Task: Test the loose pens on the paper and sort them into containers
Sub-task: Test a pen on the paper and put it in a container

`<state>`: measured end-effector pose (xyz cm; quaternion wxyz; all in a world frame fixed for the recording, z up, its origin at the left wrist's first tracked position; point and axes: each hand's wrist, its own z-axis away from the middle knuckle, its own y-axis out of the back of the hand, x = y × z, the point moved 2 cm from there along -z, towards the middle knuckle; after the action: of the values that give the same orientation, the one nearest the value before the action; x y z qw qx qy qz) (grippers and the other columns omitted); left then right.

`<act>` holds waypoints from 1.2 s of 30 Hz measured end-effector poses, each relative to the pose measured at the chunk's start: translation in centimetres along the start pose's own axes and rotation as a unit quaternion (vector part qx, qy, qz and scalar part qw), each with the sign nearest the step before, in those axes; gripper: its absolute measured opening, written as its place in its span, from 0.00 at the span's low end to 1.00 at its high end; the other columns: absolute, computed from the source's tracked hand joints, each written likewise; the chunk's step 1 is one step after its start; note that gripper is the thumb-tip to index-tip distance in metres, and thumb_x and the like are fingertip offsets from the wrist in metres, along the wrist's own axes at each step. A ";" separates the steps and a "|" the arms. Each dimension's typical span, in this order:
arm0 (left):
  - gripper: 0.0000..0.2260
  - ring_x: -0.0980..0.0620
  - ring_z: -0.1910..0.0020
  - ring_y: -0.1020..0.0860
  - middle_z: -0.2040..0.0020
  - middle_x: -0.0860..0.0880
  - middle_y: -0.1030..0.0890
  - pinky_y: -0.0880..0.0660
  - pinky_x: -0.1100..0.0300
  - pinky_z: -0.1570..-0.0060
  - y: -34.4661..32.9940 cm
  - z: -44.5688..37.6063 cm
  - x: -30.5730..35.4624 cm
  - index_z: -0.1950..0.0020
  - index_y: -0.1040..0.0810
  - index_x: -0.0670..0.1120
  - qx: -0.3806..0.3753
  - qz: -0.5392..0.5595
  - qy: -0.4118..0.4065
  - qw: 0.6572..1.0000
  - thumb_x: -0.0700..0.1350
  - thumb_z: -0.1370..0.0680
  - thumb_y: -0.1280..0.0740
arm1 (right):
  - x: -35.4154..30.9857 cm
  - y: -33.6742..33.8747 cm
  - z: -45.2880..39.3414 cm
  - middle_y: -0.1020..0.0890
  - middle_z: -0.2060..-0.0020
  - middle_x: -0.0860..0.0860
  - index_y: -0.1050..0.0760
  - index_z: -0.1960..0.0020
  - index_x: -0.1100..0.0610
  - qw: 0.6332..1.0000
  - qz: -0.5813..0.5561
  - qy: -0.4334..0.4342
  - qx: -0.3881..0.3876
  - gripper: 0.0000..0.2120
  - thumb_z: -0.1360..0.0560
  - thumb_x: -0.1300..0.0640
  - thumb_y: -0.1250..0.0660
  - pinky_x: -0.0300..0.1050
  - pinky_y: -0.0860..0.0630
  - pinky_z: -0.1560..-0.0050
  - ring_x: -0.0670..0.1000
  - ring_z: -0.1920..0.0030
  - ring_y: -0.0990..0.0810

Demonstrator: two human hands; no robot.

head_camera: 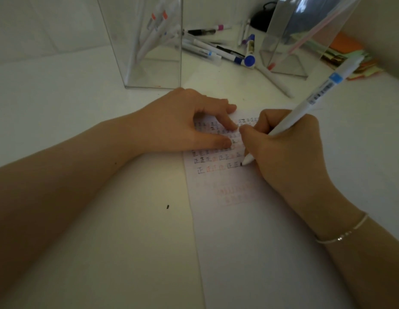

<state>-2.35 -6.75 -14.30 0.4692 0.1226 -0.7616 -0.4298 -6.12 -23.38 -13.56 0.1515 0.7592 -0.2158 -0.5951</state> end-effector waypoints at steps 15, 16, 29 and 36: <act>0.17 0.66 0.35 0.31 0.35 0.58 0.26 0.33 0.55 0.32 -0.1 0.2 0.2 0.47 0.19 0.58 0.006 0.008 -0.001 1.000 0.60 0.33 0.27 | -6.4 4.1 -3.5 0.16 0.67 0.52 0.24 0.54 0.57 0.988 -0.093 -0.064 -0.110 0.07 0.21 0.61 0.40 0.36 0.26 0.68 0.48 0.70 0.21; 0.17 0.65 0.35 0.31 0.35 0.58 0.26 0.33 0.56 0.32 0.0 0.2 0.4 0.47 0.19 0.58 0.007 0.005 -0.002 1.000 0.60 0.33 0.28 | -6.8 4.2 -3.6 0.15 0.63 0.53 0.23 0.50 0.57 0.981 -0.125 -0.071 -0.127 0.08 0.23 0.65 0.39 0.37 0.23 0.63 0.49 0.66 0.18; 0.16 0.69 0.33 0.37 0.32 0.60 0.29 0.43 0.70 0.33 0.1 0.3 0.5 0.44 0.20 0.58 -0.005 -0.036 -0.004 0.999 0.59 0.30 0.29 | -8.3 4.0 -4.6 0.39 0.76 0.50 0.38 0.71 0.55 0.859 -0.432 -0.213 -0.175 0.23 0.34 0.37 0.38 0.40 0.45 0.74 0.48 0.75 0.44; 0.16 0.74 0.36 0.40 0.32 0.60 0.29 0.43 0.69 0.31 0.2 0.3 0.5 0.43 0.20 0.58 0.003 -0.043 -0.014 0.999 0.59 0.30 0.29 | -8.6 2.8 -5.6 0.45 0.80 0.49 0.46 0.75 0.54 0.839 -0.456 -0.239 -0.177 0.28 0.30 0.35 0.43 0.41 0.50 0.74 0.48 0.77 0.49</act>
<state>-2.80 -6.73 -13.92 0.4392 0.1502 -0.7637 -0.4487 -2.86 -21.57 -3.57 -0.0622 0.5660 0.2344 -0.7880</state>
